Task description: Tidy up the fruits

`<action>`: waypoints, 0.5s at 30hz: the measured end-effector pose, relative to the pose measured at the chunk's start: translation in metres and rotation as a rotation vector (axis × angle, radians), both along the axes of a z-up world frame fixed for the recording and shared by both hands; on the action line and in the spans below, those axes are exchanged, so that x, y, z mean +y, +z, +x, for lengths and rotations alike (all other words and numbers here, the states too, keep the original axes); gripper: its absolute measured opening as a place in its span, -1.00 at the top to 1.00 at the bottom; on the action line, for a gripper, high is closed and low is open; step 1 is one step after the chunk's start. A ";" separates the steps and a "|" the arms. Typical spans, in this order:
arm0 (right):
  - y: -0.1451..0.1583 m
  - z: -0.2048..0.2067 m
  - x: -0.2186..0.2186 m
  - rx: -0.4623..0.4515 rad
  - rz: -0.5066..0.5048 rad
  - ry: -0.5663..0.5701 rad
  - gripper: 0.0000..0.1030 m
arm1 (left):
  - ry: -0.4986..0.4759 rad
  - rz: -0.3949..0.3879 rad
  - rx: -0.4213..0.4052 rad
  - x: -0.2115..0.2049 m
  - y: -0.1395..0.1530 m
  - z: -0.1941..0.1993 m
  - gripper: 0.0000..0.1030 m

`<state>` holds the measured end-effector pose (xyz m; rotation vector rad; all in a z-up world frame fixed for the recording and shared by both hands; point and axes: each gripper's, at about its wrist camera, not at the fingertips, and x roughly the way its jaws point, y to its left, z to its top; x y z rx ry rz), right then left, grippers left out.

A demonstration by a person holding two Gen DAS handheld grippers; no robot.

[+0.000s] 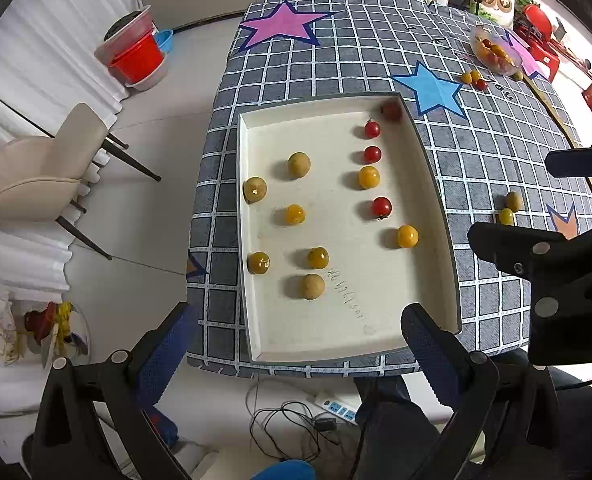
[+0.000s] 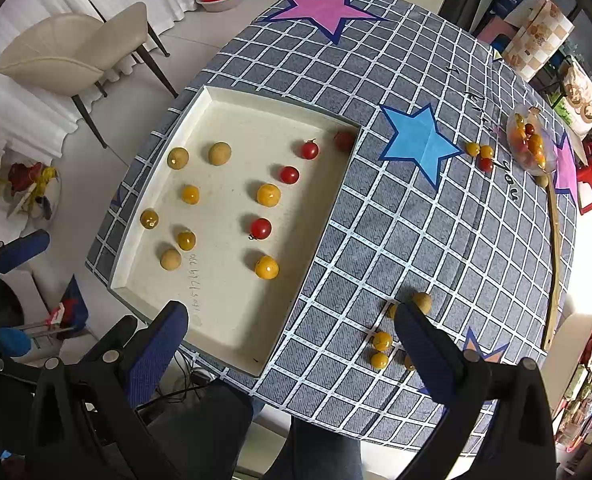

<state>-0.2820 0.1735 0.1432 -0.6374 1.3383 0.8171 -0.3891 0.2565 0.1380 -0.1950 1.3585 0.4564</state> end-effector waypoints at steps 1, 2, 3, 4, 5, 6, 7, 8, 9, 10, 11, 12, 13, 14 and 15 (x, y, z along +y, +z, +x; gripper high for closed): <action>0.000 0.000 0.000 -0.001 0.001 0.001 -1.00 | 0.001 0.000 0.000 0.000 0.000 0.000 -0.99; 0.000 0.000 0.000 -0.001 0.002 0.002 -1.00 | 0.002 -0.001 -0.001 0.000 0.000 0.000 -0.99; 0.000 -0.001 0.000 -0.001 0.001 0.002 -1.00 | 0.001 -0.001 -0.002 0.000 0.000 0.000 -0.99; 0.000 -0.001 0.000 -0.001 0.002 0.001 -1.00 | 0.003 -0.001 -0.003 0.000 0.000 0.000 -0.99; 0.000 -0.001 0.000 0.000 0.002 0.000 -1.00 | 0.003 -0.001 -0.003 -0.001 0.000 0.000 -0.99; 0.000 -0.001 0.000 0.000 0.001 0.000 -1.00 | 0.002 -0.001 -0.003 0.000 0.000 0.000 -0.99; 0.000 -0.001 0.001 0.000 0.000 -0.001 -1.00 | 0.002 -0.001 -0.002 0.000 0.000 -0.001 -0.99; 0.000 -0.001 0.001 0.000 0.001 -0.002 -1.00 | 0.001 -0.001 -0.002 0.000 0.000 -0.001 -0.99; 0.000 -0.001 0.001 0.000 0.001 -0.003 -1.00 | 0.000 -0.002 -0.003 0.001 0.000 -0.001 -0.99; 0.000 -0.001 0.000 0.000 0.001 -0.002 -1.00 | 0.000 -0.002 -0.003 0.001 0.000 -0.001 -0.99; 0.000 -0.001 0.000 -0.001 0.001 -0.002 -1.00 | 0.000 -0.001 -0.003 0.001 0.000 -0.001 -0.99; 0.001 -0.001 0.000 -0.001 0.001 -0.002 -1.00 | 0.000 -0.002 -0.003 0.001 0.000 -0.001 -0.99; 0.000 -0.001 0.000 0.000 0.001 -0.002 -1.00 | 0.000 -0.002 -0.004 0.001 0.000 -0.001 -0.99; 0.001 -0.001 0.000 -0.001 0.001 -0.001 -1.00 | 0.000 -0.002 -0.004 0.000 0.000 -0.001 -0.99; 0.001 -0.001 0.000 -0.001 0.002 -0.001 -1.00 | 0.000 -0.002 -0.003 0.000 0.000 -0.001 -0.99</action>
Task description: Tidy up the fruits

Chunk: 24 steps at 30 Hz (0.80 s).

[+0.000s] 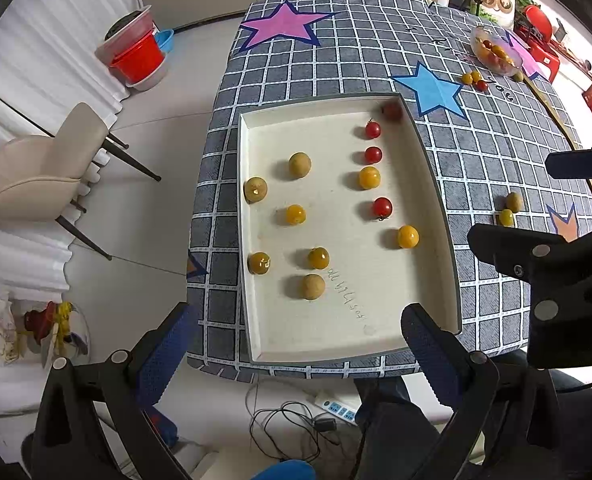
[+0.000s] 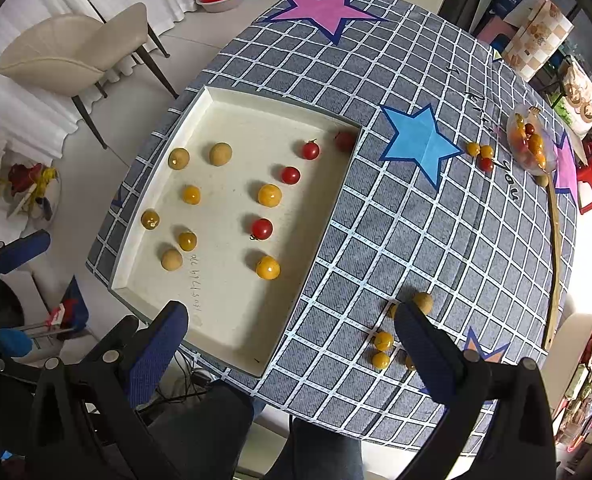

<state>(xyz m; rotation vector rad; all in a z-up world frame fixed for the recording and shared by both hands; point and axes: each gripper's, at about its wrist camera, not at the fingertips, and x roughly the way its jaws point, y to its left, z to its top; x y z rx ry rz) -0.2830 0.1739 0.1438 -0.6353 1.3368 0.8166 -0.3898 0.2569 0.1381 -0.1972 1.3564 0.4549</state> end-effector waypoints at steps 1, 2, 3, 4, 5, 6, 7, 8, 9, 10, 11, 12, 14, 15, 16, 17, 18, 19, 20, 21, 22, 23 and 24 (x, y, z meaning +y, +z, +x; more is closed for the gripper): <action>0.000 0.000 0.000 0.000 0.000 -0.001 -1.00 | 0.000 0.000 -0.001 0.000 0.000 0.000 -0.99; 0.000 0.000 0.000 0.000 -0.001 -0.001 -1.00 | 0.000 0.000 -0.001 0.000 0.000 0.000 -0.99; 0.000 0.000 0.000 0.000 -0.001 -0.002 -1.00 | 0.000 0.000 -0.001 0.000 0.000 0.000 -0.99; 0.000 0.000 0.000 0.000 0.000 -0.002 -1.00 | -0.001 0.000 -0.002 0.000 0.000 0.000 -0.99; 0.000 0.000 0.000 0.001 -0.001 -0.001 -1.00 | -0.002 -0.001 -0.003 0.000 0.000 0.000 -0.99; 0.000 0.000 0.000 0.000 -0.001 -0.001 -1.00 | -0.003 -0.001 -0.003 0.001 0.000 0.000 -0.99; 0.000 0.000 0.000 0.001 0.000 0.000 -1.00 | -0.004 -0.001 -0.003 0.001 0.000 0.001 -0.99; 0.000 0.000 0.000 0.001 -0.001 0.000 -1.00 | -0.006 -0.001 -0.004 0.001 0.000 0.001 -0.99; 0.000 0.000 0.000 0.001 -0.001 0.001 -1.00 | -0.008 -0.001 -0.003 0.001 0.000 0.001 -0.99; 0.000 0.000 0.000 0.000 -0.001 0.001 -1.00 | -0.009 0.000 -0.004 0.001 0.000 0.001 -0.99; 0.000 0.000 0.000 0.001 -0.001 0.001 -1.00 | -0.011 -0.001 -0.005 0.001 0.000 0.001 -0.99; 0.000 0.000 0.001 0.001 -0.001 0.001 -1.00 | -0.011 -0.001 -0.006 0.001 0.000 0.002 -0.99; 0.000 0.000 0.001 0.001 -0.001 -0.001 -1.00 | -0.010 -0.001 -0.005 0.001 0.000 0.002 -0.99; 0.000 -0.001 0.001 0.000 0.000 -0.001 -1.00 | -0.010 -0.003 -0.006 0.001 0.000 0.002 -0.99; 0.000 -0.001 0.001 0.001 -0.001 -0.001 -1.00 | -0.010 -0.003 -0.007 0.001 0.000 0.002 -0.99; 0.000 -0.001 0.001 0.000 -0.001 -0.001 -1.00 | -0.010 -0.004 -0.006 0.001 0.000 0.002 -0.99; 0.000 -0.001 0.001 0.000 -0.001 -0.001 -1.00 | -0.010 -0.003 -0.006 0.002 0.000 0.002 -0.99; 0.000 0.000 0.001 0.000 0.000 -0.001 -1.00 | -0.010 -0.005 -0.007 0.002 0.000 0.002 -0.99; 0.000 0.000 0.001 0.001 -0.001 -0.001 -1.00 | -0.011 -0.005 -0.008 0.002 0.000 0.002 -0.99; 0.000 0.000 0.001 0.001 -0.001 -0.001 -1.00 | -0.011 -0.006 -0.008 0.002 0.000 0.002 -0.99; -0.001 0.000 0.002 0.001 -0.001 0.000 -1.00 | -0.011 -0.005 -0.007 0.002 -0.001 0.002 -0.99; -0.001 0.000 0.002 0.001 -0.002 0.000 -1.00 | -0.012 -0.006 -0.007 0.002 -0.001 0.003 -0.99; -0.001 0.000 0.002 0.001 -0.002 0.000 -1.00 | -0.011 -0.006 -0.008 0.002 -0.001 0.002 -0.99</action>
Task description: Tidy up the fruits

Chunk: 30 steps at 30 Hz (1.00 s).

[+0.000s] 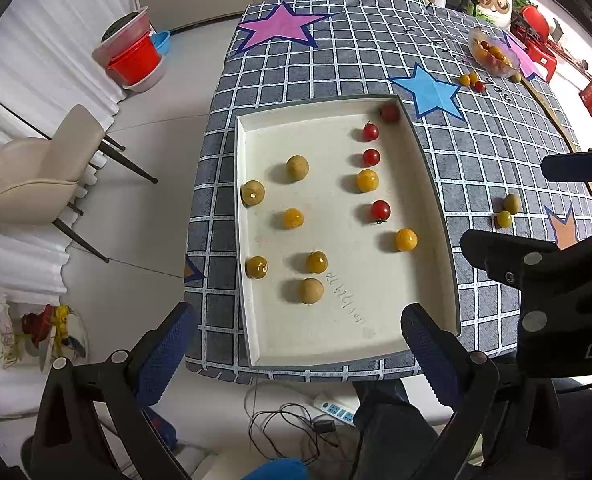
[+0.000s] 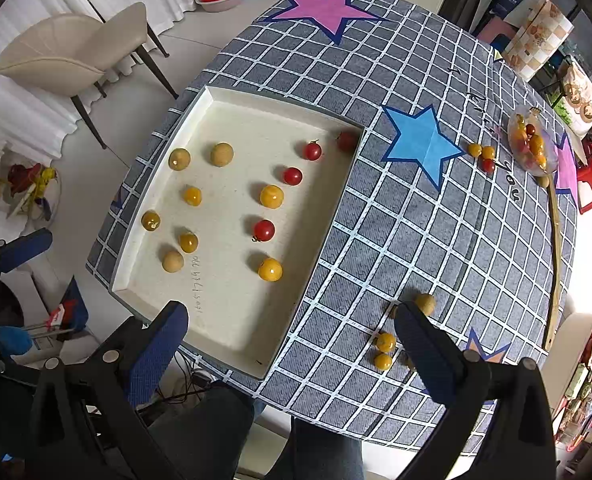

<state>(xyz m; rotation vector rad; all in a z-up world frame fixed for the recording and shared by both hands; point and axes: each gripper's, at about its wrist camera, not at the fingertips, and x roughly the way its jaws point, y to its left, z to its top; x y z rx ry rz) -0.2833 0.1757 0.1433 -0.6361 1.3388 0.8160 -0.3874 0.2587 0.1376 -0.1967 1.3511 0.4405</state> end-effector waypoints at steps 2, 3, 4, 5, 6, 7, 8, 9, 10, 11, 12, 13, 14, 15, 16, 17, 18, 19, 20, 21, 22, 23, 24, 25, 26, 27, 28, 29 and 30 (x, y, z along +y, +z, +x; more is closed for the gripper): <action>0.000 0.000 0.000 -0.001 0.001 -0.001 -1.00 | -0.001 0.000 0.001 0.000 0.000 0.000 -0.99; 0.000 0.000 0.000 -0.001 0.001 -0.001 -1.00 | -0.001 0.000 0.001 0.000 0.000 0.000 -0.99; 0.000 0.000 0.000 -0.001 0.001 0.000 -1.00 | 0.000 -0.001 0.000 0.000 0.000 0.000 -0.99; 0.000 0.000 0.000 -0.001 0.001 0.000 -1.00 | -0.001 -0.002 -0.001 0.000 0.000 0.001 -0.99; -0.001 0.000 0.000 -0.001 0.000 0.000 -1.00 | -0.002 -0.001 -0.002 0.000 0.000 0.001 -0.99; -0.001 0.000 0.000 -0.001 0.000 -0.001 -1.00 | -0.004 -0.001 -0.001 0.000 -0.001 0.002 -0.99; 0.000 0.000 0.000 -0.001 0.000 -0.002 -1.00 | -0.005 -0.001 -0.001 0.000 -0.001 0.002 -0.99; 0.000 -0.001 0.001 -0.001 0.000 -0.003 -1.00 | -0.006 -0.002 0.000 0.000 -0.002 0.002 -0.99; 0.000 -0.001 0.001 -0.001 0.000 -0.004 -1.00 | -0.007 -0.002 0.001 0.000 -0.002 0.002 -0.99; 0.000 -0.001 0.000 -0.001 0.000 -0.005 -1.00 | -0.008 -0.002 0.002 0.000 -0.002 0.003 -0.99; 0.000 -0.001 0.000 0.000 0.000 -0.006 -1.00 | -0.009 -0.003 0.002 0.000 -0.003 0.003 -0.99; -0.001 0.000 0.001 0.000 0.000 -0.007 -1.00 | -0.009 -0.004 0.002 0.000 -0.003 0.003 -0.99; -0.002 0.000 0.001 0.001 -0.001 -0.007 -1.00 | -0.009 -0.004 0.003 0.000 -0.003 0.003 -0.99; -0.002 0.000 0.001 0.001 -0.002 -0.008 -1.00 | -0.010 -0.004 0.003 0.000 -0.003 0.003 -0.99; -0.002 0.001 0.001 0.002 -0.002 -0.009 -1.00 | -0.010 -0.004 0.003 0.000 -0.003 0.003 -0.99; -0.002 0.001 0.001 0.003 -0.002 -0.008 -1.00 | -0.010 -0.004 0.003 0.000 -0.003 0.003 -0.99; -0.002 0.001 0.001 0.002 -0.003 -0.007 -1.00 | -0.009 -0.004 0.003 0.000 -0.003 0.003 -0.99; -0.002 0.001 0.001 0.002 -0.002 -0.007 -1.00 | -0.010 -0.005 0.003 0.000 -0.003 0.003 -0.99; -0.003 0.001 0.001 0.003 -0.002 -0.007 -1.00 | -0.010 -0.004 0.003 0.000 -0.003 0.003 -0.99; -0.003 0.001 0.001 0.003 -0.002 -0.008 -1.00 | -0.010 -0.004 0.004 0.000 -0.003 0.003 -0.99; -0.003 0.001 0.002 0.003 -0.003 -0.008 -1.00 | -0.010 -0.005 0.004 0.000 -0.003 0.002 -0.99; -0.003 0.001 0.001 0.003 -0.003 -0.009 -1.00 | -0.010 -0.005 0.004 0.001 -0.004 0.002 -0.99; -0.003 0.000 0.001 0.003 -0.003 -0.009 -1.00 | -0.010 -0.005 0.004 0.001 -0.004 0.002 -0.99; -0.003 0.000 0.002 0.003 -0.003 -0.009 -1.00 | -0.010 -0.005 0.005 0.001 -0.004 0.002 -0.99; -0.003 0.000 0.002 0.003 -0.002 -0.009 -1.00 | -0.010 -0.005 0.005 0.000 -0.004 0.002 -0.99; -0.003 0.000 0.002 0.002 -0.002 -0.009 -1.00 | -0.011 -0.006 0.004 0.001 -0.004 0.002 -0.99; -0.003 0.001 0.002 0.003 -0.003 -0.007 -1.00 | -0.011 -0.006 0.004 0.001 -0.003 0.003 -0.99; -0.003 0.001 0.002 0.003 -0.003 -0.008 -1.00 | -0.012 -0.006 0.004 0.001 -0.003 0.003 -0.99; -0.003 0.001 0.002 0.003 -0.003 -0.008 -1.00 | -0.013 -0.007 0.004 0.000 -0.004 0.002 -0.99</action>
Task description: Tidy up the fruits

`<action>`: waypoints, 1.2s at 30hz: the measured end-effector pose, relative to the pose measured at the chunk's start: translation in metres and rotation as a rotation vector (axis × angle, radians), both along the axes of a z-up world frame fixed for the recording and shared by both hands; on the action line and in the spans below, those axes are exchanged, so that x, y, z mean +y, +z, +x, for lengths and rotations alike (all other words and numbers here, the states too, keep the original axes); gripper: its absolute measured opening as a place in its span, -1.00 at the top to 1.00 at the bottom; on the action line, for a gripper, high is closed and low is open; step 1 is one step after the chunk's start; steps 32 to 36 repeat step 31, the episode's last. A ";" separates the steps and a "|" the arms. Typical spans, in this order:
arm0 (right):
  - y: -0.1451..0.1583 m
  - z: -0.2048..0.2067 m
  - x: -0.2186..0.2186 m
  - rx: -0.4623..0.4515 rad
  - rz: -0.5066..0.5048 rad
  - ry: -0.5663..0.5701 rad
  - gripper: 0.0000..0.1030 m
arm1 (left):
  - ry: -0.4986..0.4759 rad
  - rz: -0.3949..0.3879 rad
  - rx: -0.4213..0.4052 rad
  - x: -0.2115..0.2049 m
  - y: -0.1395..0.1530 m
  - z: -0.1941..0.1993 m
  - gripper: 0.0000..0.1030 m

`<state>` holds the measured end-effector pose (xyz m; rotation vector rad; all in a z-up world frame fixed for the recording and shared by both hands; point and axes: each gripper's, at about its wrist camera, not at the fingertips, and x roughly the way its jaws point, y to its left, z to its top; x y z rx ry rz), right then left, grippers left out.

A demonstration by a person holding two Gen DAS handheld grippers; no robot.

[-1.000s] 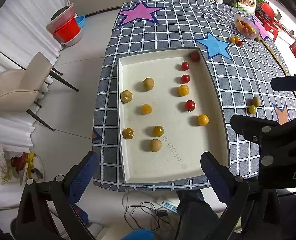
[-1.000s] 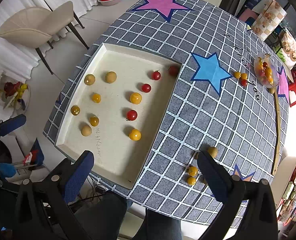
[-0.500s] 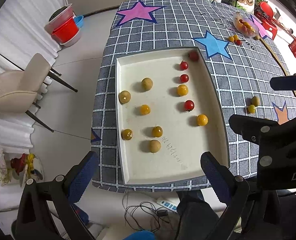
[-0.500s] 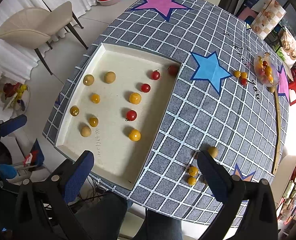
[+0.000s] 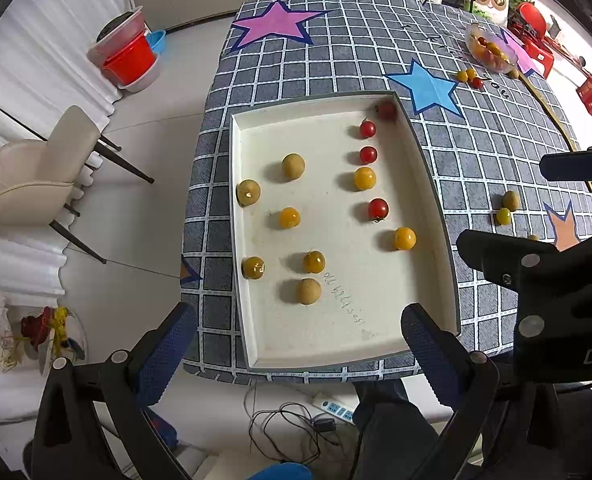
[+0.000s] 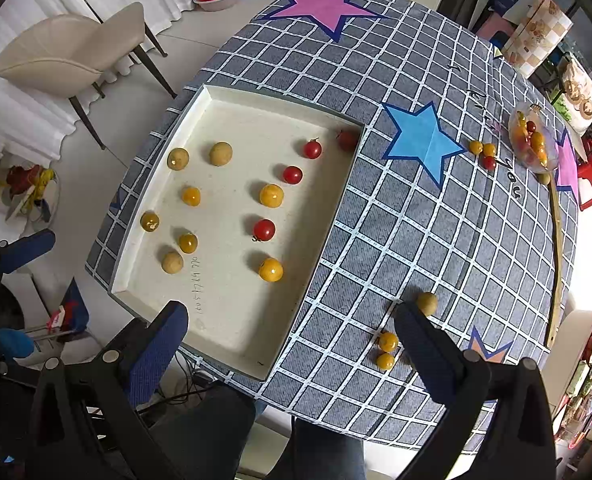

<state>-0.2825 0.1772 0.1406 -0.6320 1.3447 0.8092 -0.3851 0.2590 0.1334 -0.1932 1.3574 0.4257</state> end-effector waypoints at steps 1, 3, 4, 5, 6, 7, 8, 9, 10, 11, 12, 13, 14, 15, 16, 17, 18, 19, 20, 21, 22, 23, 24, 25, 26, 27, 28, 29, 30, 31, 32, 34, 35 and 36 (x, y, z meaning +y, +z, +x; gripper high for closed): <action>0.000 0.000 0.000 0.000 0.000 0.000 -1.00 | -0.001 -0.001 0.000 0.000 -0.001 0.000 -0.99; 0.000 0.000 0.000 0.001 0.000 -0.002 -1.00 | -0.004 -0.001 0.000 -0.001 -0.001 0.000 -0.99; 0.000 0.001 0.000 0.000 0.000 0.000 -1.00 | -0.004 -0.002 0.001 -0.001 -0.001 0.000 -0.99; 0.000 0.001 0.000 0.001 0.000 -0.002 -1.00 | -0.005 -0.003 0.001 -0.001 -0.001 0.000 -0.99; -0.001 0.001 0.000 0.002 -0.001 -0.004 -1.00 | -0.004 -0.002 0.001 -0.001 -0.001 0.000 -0.99; -0.001 0.000 0.000 0.003 -0.001 -0.008 -1.00 | -0.004 -0.002 0.002 -0.001 -0.001 0.000 -0.99; -0.002 0.000 0.000 0.003 -0.002 -0.010 -1.00 | -0.004 -0.004 0.002 -0.001 -0.001 0.000 -0.99; -0.002 0.000 0.000 0.004 -0.002 -0.012 -1.00 | -0.004 -0.005 0.002 -0.001 -0.001 0.000 -0.99; -0.002 0.000 0.000 0.005 -0.002 -0.014 -1.00 | -0.005 -0.004 0.003 -0.001 -0.001 0.000 -0.99; -0.002 0.000 0.000 0.005 -0.003 -0.016 -1.00 | -0.006 -0.004 0.003 -0.001 -0.001 0.000 -0.99; -0.003 0.000 0.000 0.006 -0.003 -0.016 -1.00 | -0.006 -0.004 0.003 -0.001 -0.001 0.000 -0.99; -0.002 0.000 0.000 0.006 -0.002 -0.015 -1.00 | -0.005 -0.003 0.004 -0.001 -0.001 0.000 -0.99; -0.003 0.000 0.000 0.006 -0.003 -0.014 -1.00 | -0.007 -0.004 0.005 -0.001 -0.001 0.000 -0.99; -0.002 0.000 0.000 0.005 -0.003 -0.014 -1.00 | -0.008 -0.006 0.005 0.000 -0.002 0.000 -0.99; -0.002 0.000 0.000 0.005 -0.002 -0.015 -1.00 | -0.009 -0.007 0.006 0.000 -0.002 0.000 -0.99; -0.003 0.000 0.000 0.005 -0.002 -0.014 -1.00 | -0.009 -0.006 0.006 0.000 -0.002 0.000 -0.99; -0.003 0.000 0.000 0.006 -0.002 -0.014 -1.00 | -0.008 -0.006 0.007 -0.001 -0.002 0.001 -0.99; -0.003 0.000 0.000 0.006 -0.003 -0.014 -1.00 | -0.008 -0.006 0.009 -0.001 -0.002 0.000 -0.99; -0.002 0.001 0.000 0.006 -0.003 -0.015 -1.00 | -0.008 -0.006 0.011 0.000 -0.003 0.000 -0.99; -0.003 0.001 0.000 0.006 -0.003 -0.015 -1.00 | -0.008 -0.008 0.014 0.000 -0.004 0.000 -0.99; -0.003 0.000 0.000 0.007 -0.004 -0.016 -1.00 | -0.008 -0.009 0.015 0.001 -0.004 0.000 -0.99; -0.003 -0.001 0.001 0.008 -0.004 -0.017 -1.00 | -0.007 -0.009 0.017 0.001 -0.005 0.000 -0.99; -0.004 -0.001 0.001 0.007 -0.004 -0.016 -1.00 | -0.007 -0.009 0.017 0.002 -0.005 0.000 -0.99; -0.004 -0.002 0.001 0.007 -0.004 -0.017 -1.00 | -0.008 -0.008 0.014 0.002 -0.005 0.000 -0.99; -0.004 -0.002 0.001 0.008 -0.004 -0.017 -1.00 | -0.008 -0.007 0.007 0.002 -0.004 -0.001 -0.99; -0.004 -0.002 0.001 0.009 -0.004 -0.018 -1.00 | -0.010 -0.008 0.002 0.003 -0.004 -0.001 -0.99; -0.005 -0.003 0.002 0.010 -0.005 -0.019 -1.00 | -0.012 -0.008 -0.005 0.004 -0.003 -0.001 -0.99; -0.006 -0.004 0.002 0.011 -0.006 -0.020 -1.00 | -0.013 -0.007 -0.010 0.004 -0.002 -0.001 -0.99; -0.006 -0.004 0.003 0.012 -0.007 -0.020 -1.00 | -0.014 -0.011 -0.011 0.005 -0.002 0.000 -0.99; -0.006 -0.003 0.003 0.013 -0.008 -0.019 -1.00 | -0.015 -0.015 -0.012 0.006 -0.002 0.000 -0.99; -0.006 -0.003 0.003 0.013 -0.008 -0.019 -1.00 | -0.015 -0.015 -0.012 0.006 -0.002 0.000 -0.99; -0.006 -0.003 0.003 0.013 -0.008 -0.019 -1.00 | -0.015 -0.015 -0.012 0.006 -0.002 0.000 -0.99; -0.006 -0.003 0.003 0.013 -0.008 -0.019 -1.00 | -0.015 -0.015 -0.012 0.006 -0.002 0.000 -0.99; -0.006 -0.003 0.003 0.013 -0.008 -0.019 -1.00 | -0.015 -0.015 -0.012 0.006 -0.002 0.000 -0.99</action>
